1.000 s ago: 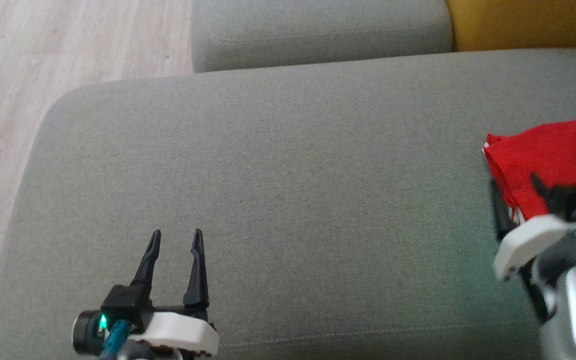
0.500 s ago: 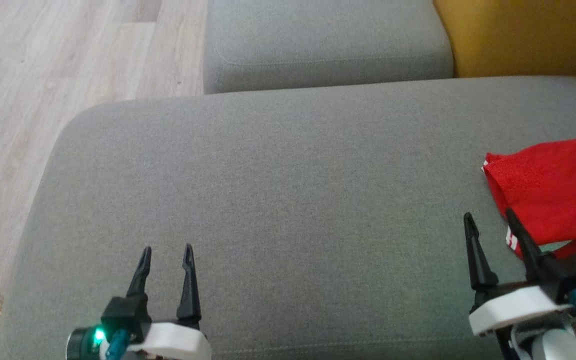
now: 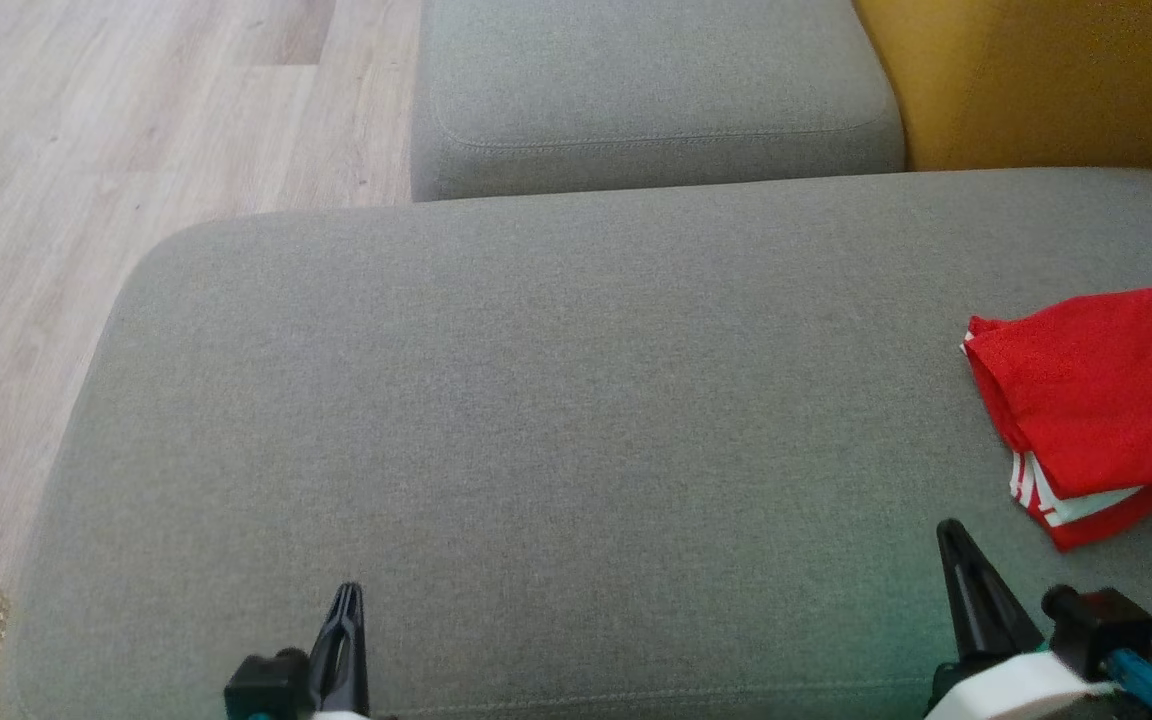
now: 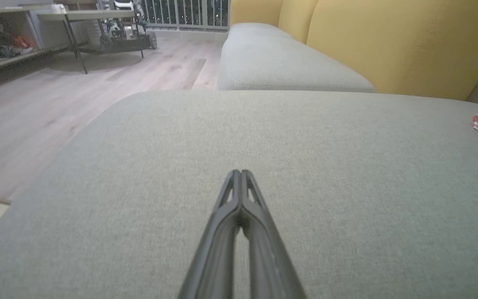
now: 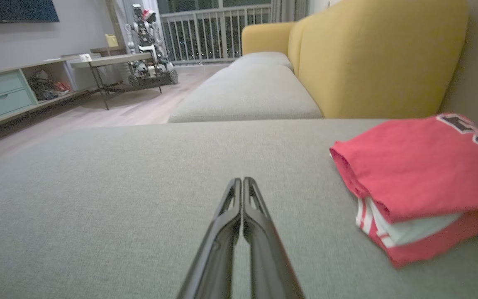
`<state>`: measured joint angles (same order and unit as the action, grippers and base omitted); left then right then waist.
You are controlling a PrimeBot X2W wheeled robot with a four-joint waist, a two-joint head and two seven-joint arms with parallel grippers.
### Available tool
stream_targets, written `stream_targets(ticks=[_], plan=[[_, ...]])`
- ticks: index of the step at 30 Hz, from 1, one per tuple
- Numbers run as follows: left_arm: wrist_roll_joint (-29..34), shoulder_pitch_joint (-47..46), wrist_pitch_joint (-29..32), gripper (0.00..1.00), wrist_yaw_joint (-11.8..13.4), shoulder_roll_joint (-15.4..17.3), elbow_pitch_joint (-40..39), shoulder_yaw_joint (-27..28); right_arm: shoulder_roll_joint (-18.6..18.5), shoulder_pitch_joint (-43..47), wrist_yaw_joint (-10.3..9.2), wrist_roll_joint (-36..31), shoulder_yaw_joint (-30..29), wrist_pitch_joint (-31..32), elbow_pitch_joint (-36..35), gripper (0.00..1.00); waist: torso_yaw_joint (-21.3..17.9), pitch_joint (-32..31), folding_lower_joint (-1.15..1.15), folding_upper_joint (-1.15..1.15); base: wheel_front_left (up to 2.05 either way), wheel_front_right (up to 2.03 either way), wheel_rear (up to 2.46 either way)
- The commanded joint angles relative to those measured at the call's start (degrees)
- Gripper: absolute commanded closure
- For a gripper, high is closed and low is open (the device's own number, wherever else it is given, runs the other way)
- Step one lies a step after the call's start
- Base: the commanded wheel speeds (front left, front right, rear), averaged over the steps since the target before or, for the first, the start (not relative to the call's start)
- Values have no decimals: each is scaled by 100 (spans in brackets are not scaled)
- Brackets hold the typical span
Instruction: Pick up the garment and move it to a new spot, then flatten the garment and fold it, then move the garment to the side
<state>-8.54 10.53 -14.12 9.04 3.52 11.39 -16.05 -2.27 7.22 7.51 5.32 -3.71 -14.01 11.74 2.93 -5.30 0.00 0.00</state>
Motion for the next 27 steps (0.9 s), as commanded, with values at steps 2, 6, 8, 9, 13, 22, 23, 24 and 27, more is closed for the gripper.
stream_targets(ticks=[2,6,8,9,13,22,23,24,27], plan=[[-259,-184,39,100,-41,11,-192,52,-15,-214,0,269,-37,57,-149,100,-8,16,0,0,0,0,0],[-552,-236,92,100,-94,29,-173,105,-16,-244,0,552,-40,120,-144,100,-17,33,0,0,0,0,0],[-697,-263,117,100,-123,36,-159,131,-17,-258,0,693,-40,149,-143,100,-22,42,0,0,0,0,0],[-769,-277,130,100,-137,39,-152,144,-18,-266,0,763,-40,164,-142,100,-24,46,0,0,0,0,0],[-1053,-331,181,100,-194,52,-125,195,-19,-297,0,1041,-43,225,-135,100,-33,64,0,0,0,0,0],[-1622,-436,286,100,-306,74,-78,303,-22,-369,0,1600,-57,354,-113,100,-52,99,0,0,0,0,0],[-1764,-461,313,100,-333,79,-68,330,-23,-388,0,1739,-61,387,-106,100,-57,107,0,0,0,0,0],[-1764,-461,313,100,-333,79,-68,330,-23,-388,0,1739,-61,387,-106,100,-57,107,0,0,0,0,0],[-1976,-499,353,100,-373,86,-53,373,-24,-417,0,1949,-68,437,-97,100,-64,121,0,0,0,0,0]])
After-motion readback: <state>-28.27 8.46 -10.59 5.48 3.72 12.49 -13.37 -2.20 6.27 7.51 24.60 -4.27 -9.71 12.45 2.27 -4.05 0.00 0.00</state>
